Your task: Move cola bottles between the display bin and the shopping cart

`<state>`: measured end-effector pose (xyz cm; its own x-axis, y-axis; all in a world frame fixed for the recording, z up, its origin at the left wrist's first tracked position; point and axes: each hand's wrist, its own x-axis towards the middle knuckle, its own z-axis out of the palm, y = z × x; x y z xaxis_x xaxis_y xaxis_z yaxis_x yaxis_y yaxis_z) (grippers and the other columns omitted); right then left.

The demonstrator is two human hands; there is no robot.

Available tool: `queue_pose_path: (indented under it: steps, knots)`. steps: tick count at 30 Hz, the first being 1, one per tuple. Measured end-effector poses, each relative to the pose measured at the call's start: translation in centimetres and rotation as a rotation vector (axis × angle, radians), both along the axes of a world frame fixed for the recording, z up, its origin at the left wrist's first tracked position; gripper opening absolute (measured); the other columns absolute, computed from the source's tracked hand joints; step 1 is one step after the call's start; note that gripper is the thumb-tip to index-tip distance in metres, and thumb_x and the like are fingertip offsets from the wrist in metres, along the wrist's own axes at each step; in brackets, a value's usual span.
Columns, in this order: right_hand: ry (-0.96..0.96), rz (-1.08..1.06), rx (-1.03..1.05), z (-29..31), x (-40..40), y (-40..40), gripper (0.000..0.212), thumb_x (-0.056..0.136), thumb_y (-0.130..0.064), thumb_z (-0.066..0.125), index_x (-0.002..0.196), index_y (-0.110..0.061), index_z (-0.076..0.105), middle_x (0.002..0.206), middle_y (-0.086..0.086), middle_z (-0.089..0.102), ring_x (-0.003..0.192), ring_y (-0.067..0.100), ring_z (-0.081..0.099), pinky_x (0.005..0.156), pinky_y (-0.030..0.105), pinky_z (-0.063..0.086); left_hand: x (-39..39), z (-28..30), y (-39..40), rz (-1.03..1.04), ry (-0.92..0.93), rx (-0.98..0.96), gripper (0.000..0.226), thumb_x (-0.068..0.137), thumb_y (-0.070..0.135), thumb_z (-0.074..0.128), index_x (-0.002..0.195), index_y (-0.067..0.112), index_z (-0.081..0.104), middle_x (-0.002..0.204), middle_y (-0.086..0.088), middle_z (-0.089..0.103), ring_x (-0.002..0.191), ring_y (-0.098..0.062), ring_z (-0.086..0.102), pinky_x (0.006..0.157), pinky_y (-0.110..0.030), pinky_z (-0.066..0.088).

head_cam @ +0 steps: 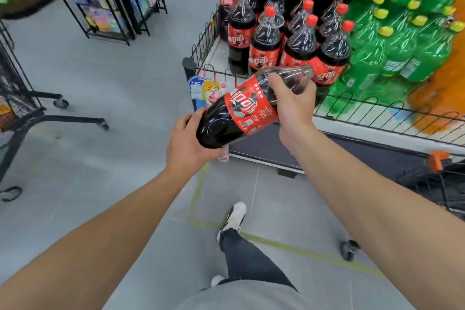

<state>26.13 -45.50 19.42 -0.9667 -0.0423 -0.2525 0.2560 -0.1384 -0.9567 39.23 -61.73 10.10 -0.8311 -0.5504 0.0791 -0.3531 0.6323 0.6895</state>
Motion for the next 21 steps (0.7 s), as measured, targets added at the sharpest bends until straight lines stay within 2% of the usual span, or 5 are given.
queue_pose_path:
  steps: [3, 6, 10, 13, 21]
  knots:
    - [0.010, -0.019, 0.003, -0.3, -3.5, -3.7, 0.059, 0.080, -0.031, 0.086, 0.127, -0.025, 0.050, 0.115, -0.002, 0.068, 0.096, 0.014, 0.072, 0.081, 0.034, 0.061, -3.7, -0.2, -3.7, 0.002, 0.009, -0.009, 0.112, 0.045, 0.058, 0.074, 0.148, 0.032, 0.039, 0.135, 0.002, 0.046, 0.122, -0.025, 0.050, 0.101, -0.046, 0.049]
    - [0.017, -0.050, 0.001, -0.6, -7.5, -7.2, 0.055, 0.077, -0.033, 0.085, 0.119, -0.029, 0.051, 0.112, -0.003, 0.069, 0.097, 0.016, 0.072, 0.089, 0.040, 0.061, -8.0, -0.2, -7.5, -0.014, 0.007, -0.017, 0.111, 0.051, 0.046, 0.085, 0.151, 0.030, 0.038, 0.135, 0.002, 0.044, 0.124, -0.025, 0.048, 0.102, -0.045, 0.048]
    - [0.020, -0.064, -0.015, 0.6, -12.5, -10.8, 0.059, 0.078, -0.034, 0.084, 0.125, -0.024, 0.050, 0.110, -0.002, 0.067, 0.093, 0.016, 0.072, 0.080, 0.036, 0.060, -14.0, 1.0, -11.6, -0.050, 0.017, -0.051, 0.109, 0.058, 0.035, 0.091, 0.152, 0.029, 0.037, 0.139, 0.001, 0.043, 0.127, -0.022, 0.045, 0.104, -0.039, 0.046]
    - [0.047, -0.080, -0.008, 1.8, -15.7, -12.9, 0.063, 0.071, -0.041, 0.085, 0.122, -0.030, 0.050, 0.115, -0.003, 0.067, 0.099, 0.017, 0.072, 0.089, 0.042, 0.062, -18.2, 1.9, -13.8, -0.074, 0.026, -0.067, 0.108, 0.058, 0.038, 0.092, 0.151, 0.028, 0.038, 0.138, 0.000, 0.043, 0.126, -0.019, 0.045, 0.101, -0.034, 0.045]
    - [0.085, -0.164, 0.014, 2.8, -21.9, -16.1, 0.068, 0.070, -0.037, 0.084, 0.125, -0.020, 0.049, 0.113, -0.001, 0.065, 0.096, 0.016, 0.068, 0.087, 0.039, 0.059, -27.4, 1.3, -18.5, -0.187, 0.006, -0.080, 0.109, 0.056, 0.044, 0.089, 0.149, 0.033, 0.033, 0.142, 0.001, 0.040, 0.127, -0.023, 0.046, 0.103, -0.044, 0.050]
